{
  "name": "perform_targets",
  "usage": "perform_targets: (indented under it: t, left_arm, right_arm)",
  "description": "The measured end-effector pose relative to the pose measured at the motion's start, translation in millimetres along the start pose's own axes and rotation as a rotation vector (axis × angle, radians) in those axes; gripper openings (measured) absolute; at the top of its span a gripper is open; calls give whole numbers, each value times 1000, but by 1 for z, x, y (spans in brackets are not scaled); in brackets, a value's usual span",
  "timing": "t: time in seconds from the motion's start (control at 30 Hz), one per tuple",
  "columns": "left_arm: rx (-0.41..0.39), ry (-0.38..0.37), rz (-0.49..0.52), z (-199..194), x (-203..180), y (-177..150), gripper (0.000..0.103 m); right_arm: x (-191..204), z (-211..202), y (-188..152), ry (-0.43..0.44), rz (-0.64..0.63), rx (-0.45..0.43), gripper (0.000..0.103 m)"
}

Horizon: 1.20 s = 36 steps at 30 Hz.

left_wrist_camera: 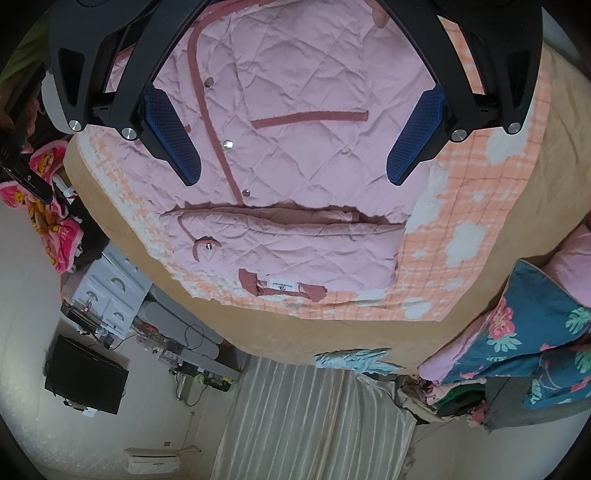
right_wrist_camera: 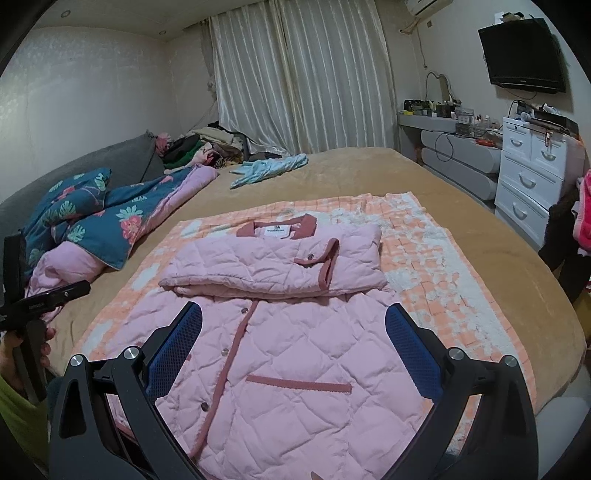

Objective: Fold large clothes
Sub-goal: 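Move both tools to the ribbed hem band of the jacket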

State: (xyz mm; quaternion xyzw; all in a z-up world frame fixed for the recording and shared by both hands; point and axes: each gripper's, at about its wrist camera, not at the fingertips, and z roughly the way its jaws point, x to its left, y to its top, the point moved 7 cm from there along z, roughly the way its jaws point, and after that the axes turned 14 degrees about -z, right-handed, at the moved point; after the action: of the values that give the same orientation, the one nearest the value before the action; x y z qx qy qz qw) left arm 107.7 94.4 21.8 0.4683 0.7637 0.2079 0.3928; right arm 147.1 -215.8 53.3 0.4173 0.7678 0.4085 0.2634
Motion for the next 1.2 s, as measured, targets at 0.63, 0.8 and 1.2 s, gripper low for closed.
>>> perform_targets:
  t: [0.63,0.8,1.2]
  left_arm:
    - [79,87,-6,17,42,-46,95]
    - [107,107,2,27,51,-63,95]
    - [176,197,-20,41,88,-96,95]
  right_arm:
    - [-7,20,-49,-27,-18,119,99]
    - [-11,27,-67,-34,-23,162,99]
    - [-23,50,-112,-17,-11,262,99]
